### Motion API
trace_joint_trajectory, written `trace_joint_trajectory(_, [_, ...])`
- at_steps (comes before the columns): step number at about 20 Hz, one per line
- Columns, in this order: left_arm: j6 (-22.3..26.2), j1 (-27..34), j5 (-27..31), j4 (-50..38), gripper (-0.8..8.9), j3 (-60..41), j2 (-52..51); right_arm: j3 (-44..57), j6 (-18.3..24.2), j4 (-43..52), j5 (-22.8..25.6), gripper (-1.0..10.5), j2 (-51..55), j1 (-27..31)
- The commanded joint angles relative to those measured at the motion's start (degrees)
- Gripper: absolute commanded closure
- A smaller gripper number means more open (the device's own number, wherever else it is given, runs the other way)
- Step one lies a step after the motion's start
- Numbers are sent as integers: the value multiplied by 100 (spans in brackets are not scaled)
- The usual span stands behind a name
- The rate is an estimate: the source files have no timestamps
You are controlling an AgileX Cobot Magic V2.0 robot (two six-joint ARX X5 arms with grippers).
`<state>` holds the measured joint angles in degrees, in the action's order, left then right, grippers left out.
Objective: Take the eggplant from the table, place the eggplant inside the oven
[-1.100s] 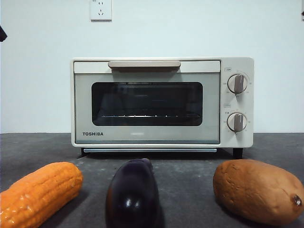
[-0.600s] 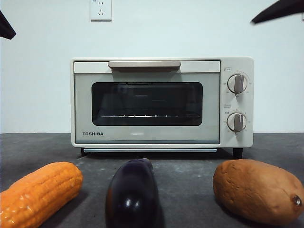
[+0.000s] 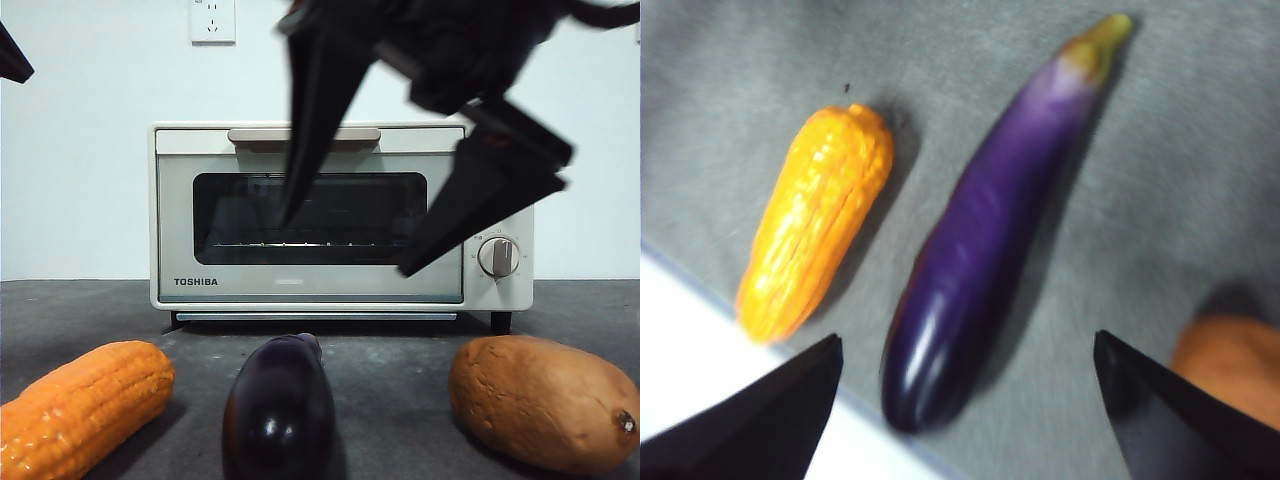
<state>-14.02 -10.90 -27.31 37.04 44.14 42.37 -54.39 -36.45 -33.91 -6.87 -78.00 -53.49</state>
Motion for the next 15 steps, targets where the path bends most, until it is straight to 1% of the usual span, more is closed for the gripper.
trace_joint_trajectory(1, [96,-17,-22,-37,808,122,31,-348,-94,46,291,541,-634,-181])
trace_joint_trajectory(3, [98,-17,-24,-11,808,122,31,-608,-96,57,437,541,-1172,-256])
trace_joint_trajectory(7, [160,-17,-22,138,807,122,31,-1014,-111,136,542,541,-2046,-260])
trace_joint_trajectory(12, [245,-17,-22,251,807,122,31,-1158,-177,278,538,542,-2553,-258])
trace_joint_trajectory(13, [245,-17,-22,256,807,122,31,-1158,-181,256,549,558,-2553,-260])
trace_joint_trajectory(15, [245,-17,-24,267,808,122,31,-1158,-236,256,584,630,-2551,-286])
